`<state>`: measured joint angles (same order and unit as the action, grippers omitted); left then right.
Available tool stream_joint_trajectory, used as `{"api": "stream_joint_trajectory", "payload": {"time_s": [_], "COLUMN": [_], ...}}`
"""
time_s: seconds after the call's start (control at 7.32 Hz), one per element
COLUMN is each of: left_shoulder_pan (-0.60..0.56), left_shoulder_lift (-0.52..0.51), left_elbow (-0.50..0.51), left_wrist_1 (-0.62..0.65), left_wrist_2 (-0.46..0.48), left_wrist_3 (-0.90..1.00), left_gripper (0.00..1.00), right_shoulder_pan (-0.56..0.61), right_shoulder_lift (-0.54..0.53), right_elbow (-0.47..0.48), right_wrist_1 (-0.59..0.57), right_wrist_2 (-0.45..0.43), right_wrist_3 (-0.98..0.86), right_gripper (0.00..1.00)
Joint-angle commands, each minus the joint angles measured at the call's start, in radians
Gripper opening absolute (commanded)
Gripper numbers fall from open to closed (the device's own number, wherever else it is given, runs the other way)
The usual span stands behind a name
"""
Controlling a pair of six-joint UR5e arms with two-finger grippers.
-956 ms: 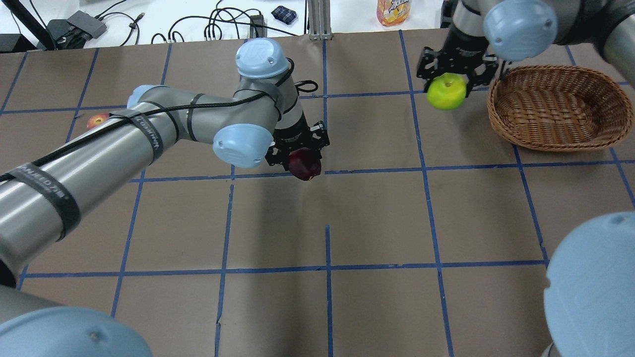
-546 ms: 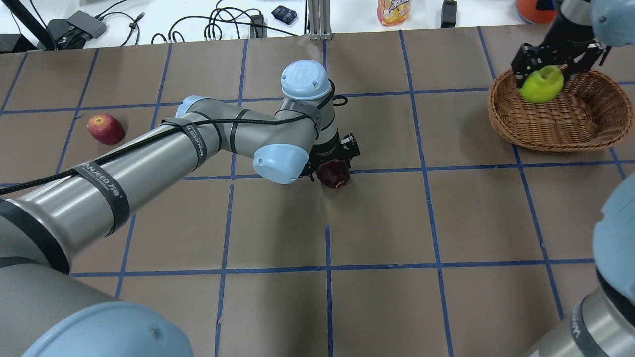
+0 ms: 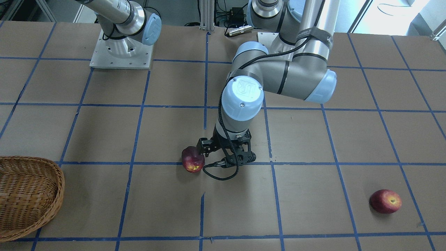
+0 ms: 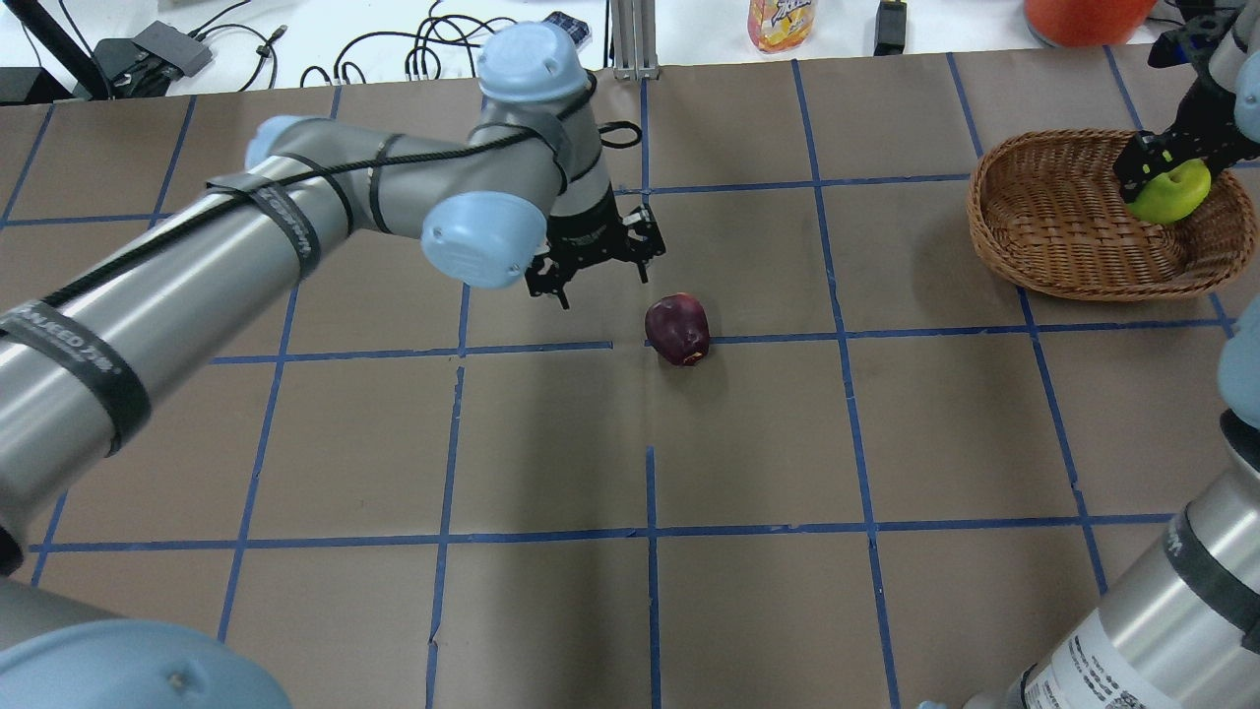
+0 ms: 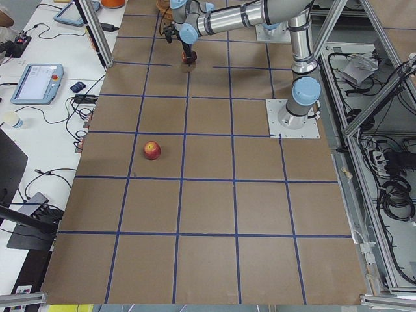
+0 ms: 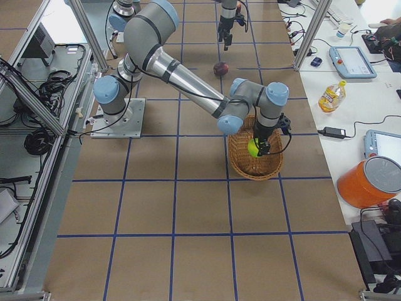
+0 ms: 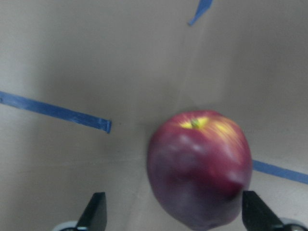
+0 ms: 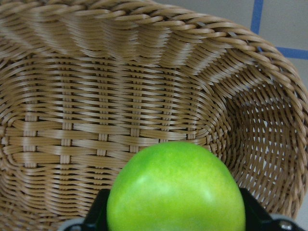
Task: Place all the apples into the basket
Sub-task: 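Grasp far red apple with left gripper while right grasps dark red apple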
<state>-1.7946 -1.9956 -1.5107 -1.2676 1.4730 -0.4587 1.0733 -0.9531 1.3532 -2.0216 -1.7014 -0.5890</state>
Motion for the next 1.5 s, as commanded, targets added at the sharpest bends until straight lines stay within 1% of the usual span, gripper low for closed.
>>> {"api": "stream_joint_trajectory", "payload": {"time_s": [0.0, 0.14, 0.27, 0.41, 0.55, 0.68, 0.82, 0.96, 1.09, 1.23, 1.37], "left_shoulder_pan": [0.163, 0.243, 0.329, 0.381, 0.418, 0.476, 0.536, 0.581, 0.604, 0.609, 0.621], "left_shoulder_lift": [0.041, 0.035, 0.018, 0.003, -0.035, -0.067, -0.093, -0.132, -0.152, -0.175, -0.196], "left_elbow": [0.084, 0.096, 0.119, 0.138, 0.139, 0.144, 0.148, 0.149, 0.15, 0.147, 0.148], "left_wrist_1": [-0.169, -0.161, -0.162, -0.153, -0.115, -0.06, -0.037, 0.034, 0.057, 0.129, 0.148], "left_wrist_2": [0.079, 0.134, 0.142, 0.145, 0.177, 0.263, 0.268, 0.265, 0.267, 0.265, 0.264], "left_wrist_3": [0.322, 0.471, 0.527, 0.66, 0.784, 0.831, 0.941, 1.012, 1.02, 1.028, 1.067], "left_gripper": [1.0, 1.0, 1.0, 1.0, 1.0, 1.0, 1.0, 1.0, 1.0, 1.0, 1.0], "right_shoulder_pan": [-0.025, -0.026, -0.026, -0.027, -0.032, -0.03, -0.027, -0.015, 0.032, 0.112, 0.228], "right_shoulder_lift": [0.03, 0.028, 0.03, 0.03, 0.028, 0.017, -0.019, -0.092, -0.164, -0.208, -0.225], "right_elbow": [0.012, 0.014, 0.014, 0.015, 0.014, 0.009, 0.0, 0.0, 0.001, 0.007, 0.009], "right_wrist_1": [-0.016, -0.016, -0.016, -0.014, -0.009, 0.009, 0.094, 0.191, 0.296, 0.398, 0.431], "right_wrist_2": [-0.004, -0.004, -0.004, -0.01, -0.039, -0.038, -0.021, 0.041, 0.069, 0.069, 0.092], "right_wrist_3": [-0.003, 0.001, 0.001, -0.009, -0.014, -0.003, 0.001, 0.094, 0.174, 0.31, 0.497], "right_gripper": [0.26, 0.75, 1.0, 1.0, 1.0, 1.0, 1.0, 1.0, 1.0, 1.0, 1.0]}}
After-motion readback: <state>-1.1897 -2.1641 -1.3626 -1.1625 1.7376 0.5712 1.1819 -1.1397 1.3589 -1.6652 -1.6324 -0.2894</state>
